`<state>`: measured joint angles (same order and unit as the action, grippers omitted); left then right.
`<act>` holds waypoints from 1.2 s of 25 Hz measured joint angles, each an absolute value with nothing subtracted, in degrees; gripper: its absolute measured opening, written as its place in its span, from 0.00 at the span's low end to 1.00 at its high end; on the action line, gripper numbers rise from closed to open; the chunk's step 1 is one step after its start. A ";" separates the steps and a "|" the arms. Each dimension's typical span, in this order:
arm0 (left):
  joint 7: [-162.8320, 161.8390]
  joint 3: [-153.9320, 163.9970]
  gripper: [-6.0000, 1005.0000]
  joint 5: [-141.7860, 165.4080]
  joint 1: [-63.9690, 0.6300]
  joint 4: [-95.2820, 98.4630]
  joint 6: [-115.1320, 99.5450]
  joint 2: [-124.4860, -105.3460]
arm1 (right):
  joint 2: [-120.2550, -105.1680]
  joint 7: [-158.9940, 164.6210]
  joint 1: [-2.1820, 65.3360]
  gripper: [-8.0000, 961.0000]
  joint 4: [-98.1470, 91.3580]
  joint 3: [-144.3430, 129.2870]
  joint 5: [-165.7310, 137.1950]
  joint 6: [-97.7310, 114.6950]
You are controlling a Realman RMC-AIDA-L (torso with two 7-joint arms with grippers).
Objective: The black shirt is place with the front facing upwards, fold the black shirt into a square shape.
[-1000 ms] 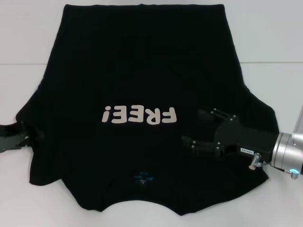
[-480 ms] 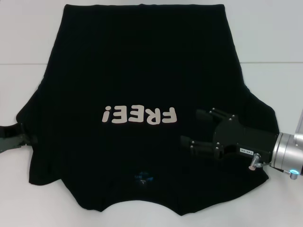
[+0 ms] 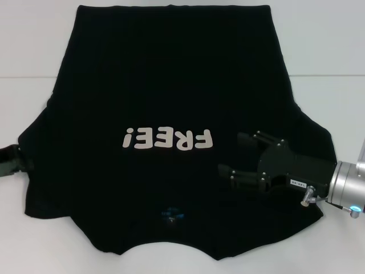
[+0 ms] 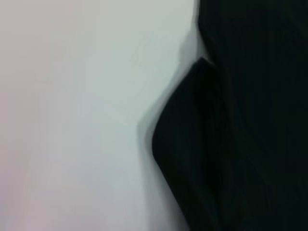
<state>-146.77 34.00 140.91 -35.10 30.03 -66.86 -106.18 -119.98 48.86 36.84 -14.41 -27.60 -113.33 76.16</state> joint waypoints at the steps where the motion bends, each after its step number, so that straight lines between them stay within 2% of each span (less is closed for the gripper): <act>1: -146.81 33.79 0.01 140.82 -34.65 30.67 -67.04 -106.04 | -119.98 48.86 36.76 0.98 -14.35 -27.60 -113.32 76.16; 12: -146.41 30.35 0.01 140.98 -33.45 33.04 -66.91 -103.97 | -119.89 48.85 36.32 0.98 -14.55 -27.59 -113.28 76.20; 30: -146.87 31.90 0.03 140.82 -33.95 32.58 -67.02 -105.21 | -119.91 48.26 36.92 0.98 -14.84 -27.52 -113.28 75.36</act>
<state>-146.87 31.90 140.82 -33.95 32.58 -67.02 -105.21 -119.91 48.26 36.92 -14.84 -27.52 -113.28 75.36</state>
